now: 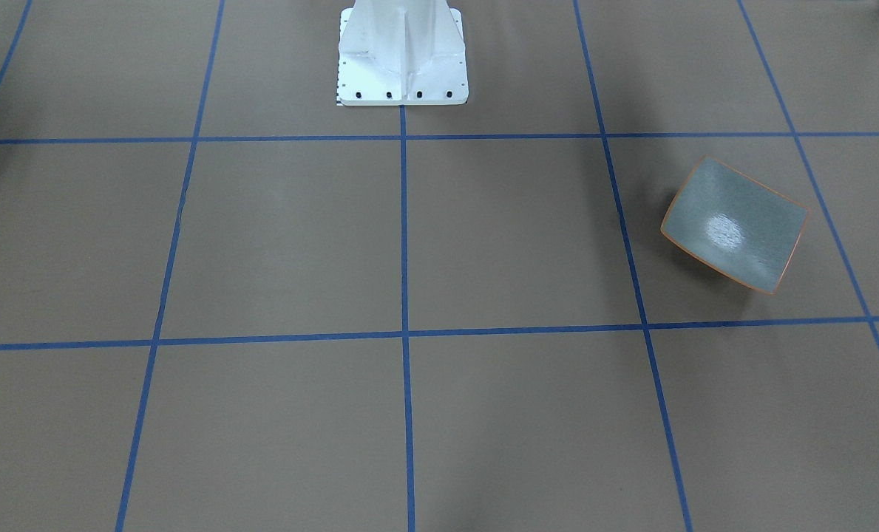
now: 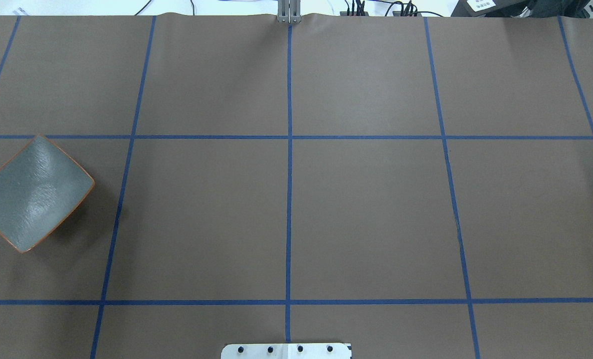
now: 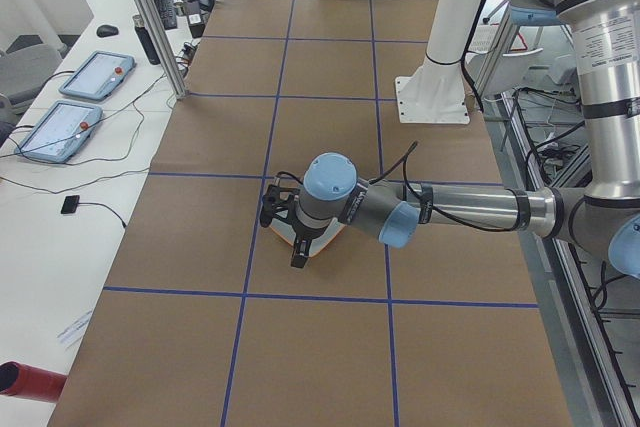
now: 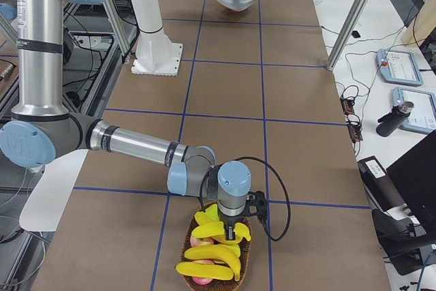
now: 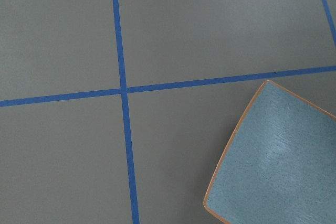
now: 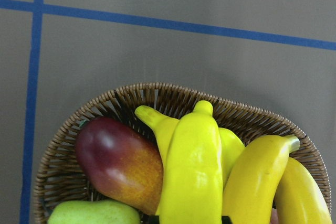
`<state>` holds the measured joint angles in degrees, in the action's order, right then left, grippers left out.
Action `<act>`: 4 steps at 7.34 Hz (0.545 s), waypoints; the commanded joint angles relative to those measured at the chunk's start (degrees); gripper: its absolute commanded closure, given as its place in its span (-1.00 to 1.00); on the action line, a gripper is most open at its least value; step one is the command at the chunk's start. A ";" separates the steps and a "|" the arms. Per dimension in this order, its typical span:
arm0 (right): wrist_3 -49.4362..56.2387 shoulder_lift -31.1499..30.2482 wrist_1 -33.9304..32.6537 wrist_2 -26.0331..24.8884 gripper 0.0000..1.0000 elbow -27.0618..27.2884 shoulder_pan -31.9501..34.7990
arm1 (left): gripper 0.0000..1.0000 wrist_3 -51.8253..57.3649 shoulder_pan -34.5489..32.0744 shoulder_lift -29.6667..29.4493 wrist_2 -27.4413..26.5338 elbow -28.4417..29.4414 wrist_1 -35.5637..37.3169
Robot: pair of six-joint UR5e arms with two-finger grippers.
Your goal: Transfer all bananas from basket to plate
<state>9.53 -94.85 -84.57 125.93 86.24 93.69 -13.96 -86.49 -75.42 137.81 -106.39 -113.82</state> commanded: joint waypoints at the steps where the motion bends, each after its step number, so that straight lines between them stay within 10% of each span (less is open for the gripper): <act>1: -0.82 0.62 -6.73 0.02 1.00 6.82 0.00 | -1.00 -0.01 0.00 -0.25 0.00 0.21 0.09; 4: -10.10 3.95 -5.61 10.54 1.00 7.63 -2.70 | -1.00 0.08 0.35 -2.79 3.66 1.43 0.26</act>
<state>4.63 -92.50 -90.74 132.28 93.45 92.71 -13.84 -86.33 -76.71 138.87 -105.87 -113.68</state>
